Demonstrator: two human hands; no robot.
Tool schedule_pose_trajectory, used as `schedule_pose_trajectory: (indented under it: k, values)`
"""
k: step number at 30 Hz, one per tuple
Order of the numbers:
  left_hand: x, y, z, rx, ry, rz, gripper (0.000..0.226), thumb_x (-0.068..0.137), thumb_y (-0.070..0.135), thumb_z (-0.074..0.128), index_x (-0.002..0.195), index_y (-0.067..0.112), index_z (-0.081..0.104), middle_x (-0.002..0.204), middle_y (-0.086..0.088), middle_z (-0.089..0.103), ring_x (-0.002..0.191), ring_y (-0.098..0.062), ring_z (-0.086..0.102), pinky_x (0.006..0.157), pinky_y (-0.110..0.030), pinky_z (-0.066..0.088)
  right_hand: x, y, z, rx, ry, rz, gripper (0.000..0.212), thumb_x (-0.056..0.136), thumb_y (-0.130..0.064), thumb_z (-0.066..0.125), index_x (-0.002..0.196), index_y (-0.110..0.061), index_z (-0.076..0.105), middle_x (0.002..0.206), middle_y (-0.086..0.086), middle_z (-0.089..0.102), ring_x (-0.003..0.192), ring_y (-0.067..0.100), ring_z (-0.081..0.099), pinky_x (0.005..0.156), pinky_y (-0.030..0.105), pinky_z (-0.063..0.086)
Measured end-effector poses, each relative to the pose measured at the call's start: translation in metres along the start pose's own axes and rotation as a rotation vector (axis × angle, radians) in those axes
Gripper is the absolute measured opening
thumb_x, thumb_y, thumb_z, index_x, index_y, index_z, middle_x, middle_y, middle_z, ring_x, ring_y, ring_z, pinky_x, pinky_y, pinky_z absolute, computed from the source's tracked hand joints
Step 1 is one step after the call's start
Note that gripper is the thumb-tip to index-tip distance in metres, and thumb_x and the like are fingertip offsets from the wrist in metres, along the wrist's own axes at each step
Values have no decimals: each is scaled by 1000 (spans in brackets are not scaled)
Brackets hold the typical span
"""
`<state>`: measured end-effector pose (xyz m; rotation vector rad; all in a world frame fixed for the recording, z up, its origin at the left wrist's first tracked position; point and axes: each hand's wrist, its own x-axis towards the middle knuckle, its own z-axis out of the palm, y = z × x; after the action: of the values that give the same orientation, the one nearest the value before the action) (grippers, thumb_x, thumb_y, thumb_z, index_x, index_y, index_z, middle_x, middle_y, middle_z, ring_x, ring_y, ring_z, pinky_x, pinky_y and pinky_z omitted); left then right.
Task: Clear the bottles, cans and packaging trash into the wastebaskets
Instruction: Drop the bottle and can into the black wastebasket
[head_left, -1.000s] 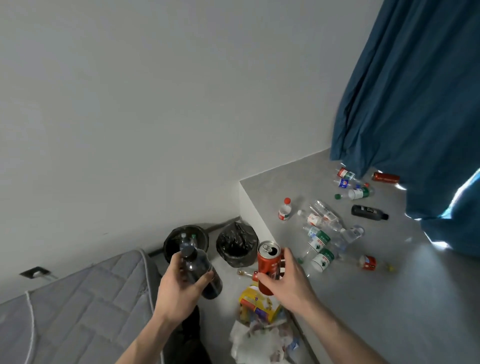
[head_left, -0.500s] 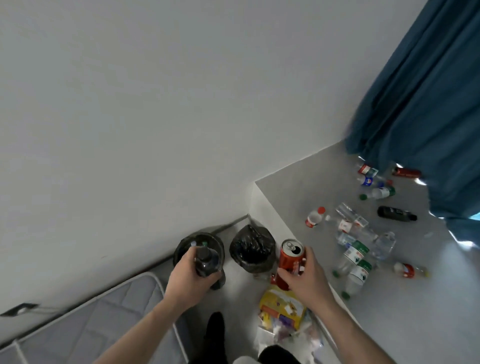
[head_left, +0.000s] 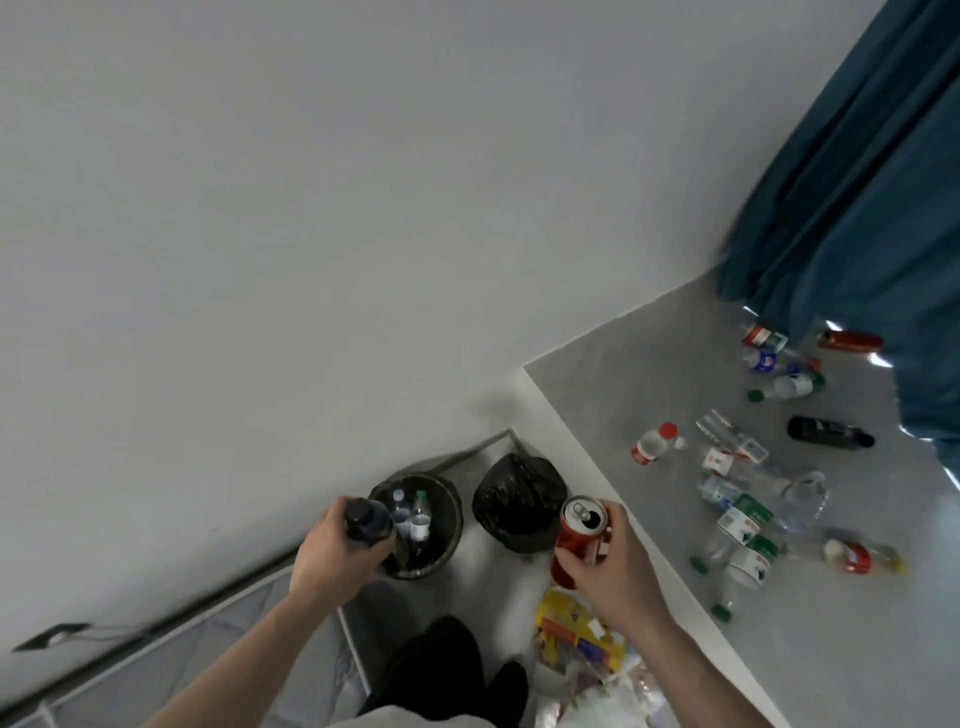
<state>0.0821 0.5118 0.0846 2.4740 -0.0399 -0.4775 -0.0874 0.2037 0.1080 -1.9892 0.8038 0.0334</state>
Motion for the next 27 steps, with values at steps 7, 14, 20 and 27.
schedule_pose_trajectory:
  k: [7,14,20,27]
  values:
    - [45,-8,5,57,-72,-65,46,61,45,82,95,35,52,91,11,66,78,-10,63,67,-30,49,32,1,41,24,-45,43,54,70,-33,85,112,-39,51,107,-19,65,101,3,63,88,31,56]
    - [165,-55,86,244,-239,-72,51,54,56,77,88,30,50,85,12,63,80,-20,63,68,-32,49,122,56,128,114,4,114,58,66,-35,86,109,-48,49,110,-19,59,102,7,62,86,36,58]
    - [244,-141,193,406,-267,-38,52,56,57,73,92,31,47,90,11,62,87,-21,62,70,-35,48,196,146,238,188,15,132,58,68,-23,92,109,-38,53,105,-16,63,93,-1,65,76,19,58]
    - [297,-256,291,544,-289,-1,52,55,51,73,97,35,48,99,11,56,90,-21,61,73,-36,52,235,238,331,266,40,137,56,71,-24,92,112,-35,55,104,-17,65,95,-10,61,73,13,52]
